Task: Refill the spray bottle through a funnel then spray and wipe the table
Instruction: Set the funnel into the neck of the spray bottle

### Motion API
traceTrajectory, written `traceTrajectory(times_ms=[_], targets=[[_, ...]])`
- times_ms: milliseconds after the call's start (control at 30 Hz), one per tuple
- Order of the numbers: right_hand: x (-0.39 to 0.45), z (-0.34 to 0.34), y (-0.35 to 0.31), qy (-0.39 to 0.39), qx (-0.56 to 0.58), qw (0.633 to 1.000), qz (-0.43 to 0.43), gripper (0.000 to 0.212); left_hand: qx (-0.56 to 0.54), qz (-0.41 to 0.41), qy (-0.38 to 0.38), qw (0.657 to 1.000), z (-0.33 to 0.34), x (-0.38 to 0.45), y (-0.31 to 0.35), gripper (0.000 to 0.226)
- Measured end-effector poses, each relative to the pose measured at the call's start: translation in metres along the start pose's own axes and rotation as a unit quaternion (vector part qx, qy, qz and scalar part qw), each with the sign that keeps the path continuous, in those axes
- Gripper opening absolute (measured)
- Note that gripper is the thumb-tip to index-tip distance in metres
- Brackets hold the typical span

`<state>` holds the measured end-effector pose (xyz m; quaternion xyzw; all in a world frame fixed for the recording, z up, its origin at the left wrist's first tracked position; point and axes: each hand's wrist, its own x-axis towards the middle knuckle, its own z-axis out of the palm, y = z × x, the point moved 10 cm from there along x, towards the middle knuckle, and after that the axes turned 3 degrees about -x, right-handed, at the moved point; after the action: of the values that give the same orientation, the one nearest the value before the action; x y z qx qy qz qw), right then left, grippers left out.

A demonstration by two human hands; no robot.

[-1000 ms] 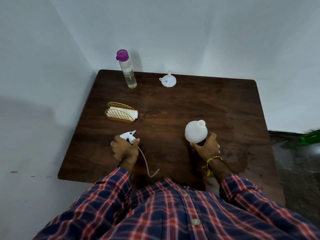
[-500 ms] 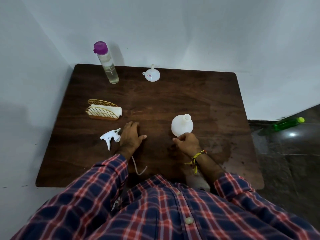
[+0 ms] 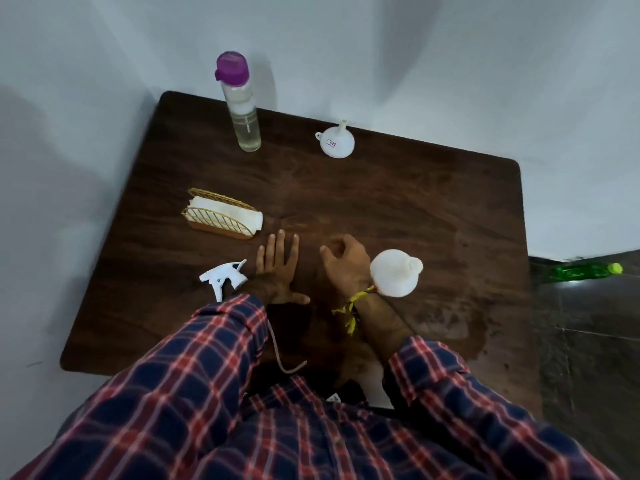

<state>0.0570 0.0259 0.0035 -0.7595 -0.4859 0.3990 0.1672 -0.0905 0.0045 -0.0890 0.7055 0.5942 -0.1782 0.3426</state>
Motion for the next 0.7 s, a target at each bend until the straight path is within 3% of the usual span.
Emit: traceTrajectory(times_ms=[267, 467, 700], targets=[[0.133, 0.017, -0.087, 0.075, -0.094, 0.993, -0.014, 0.058, -0.034, 0.014, 0.001, 0.999, 0.005, 0.003, -0.001, 0.137], [0.210, 0.013, -0.119, 0.036, -0.175, 0.984, -0.017, 0.068, -0.043, 0.012, 0.008, 0.999, 0.004, 0.003, -0.003, 0.136], [0.197, 0.025, -0.105, 0.059, -0.165, 0.983, -0.055, 0.069, -0.043, 0.010, 0.014, 0.999, 0.003, 0.003, -0.006, 0.137]])
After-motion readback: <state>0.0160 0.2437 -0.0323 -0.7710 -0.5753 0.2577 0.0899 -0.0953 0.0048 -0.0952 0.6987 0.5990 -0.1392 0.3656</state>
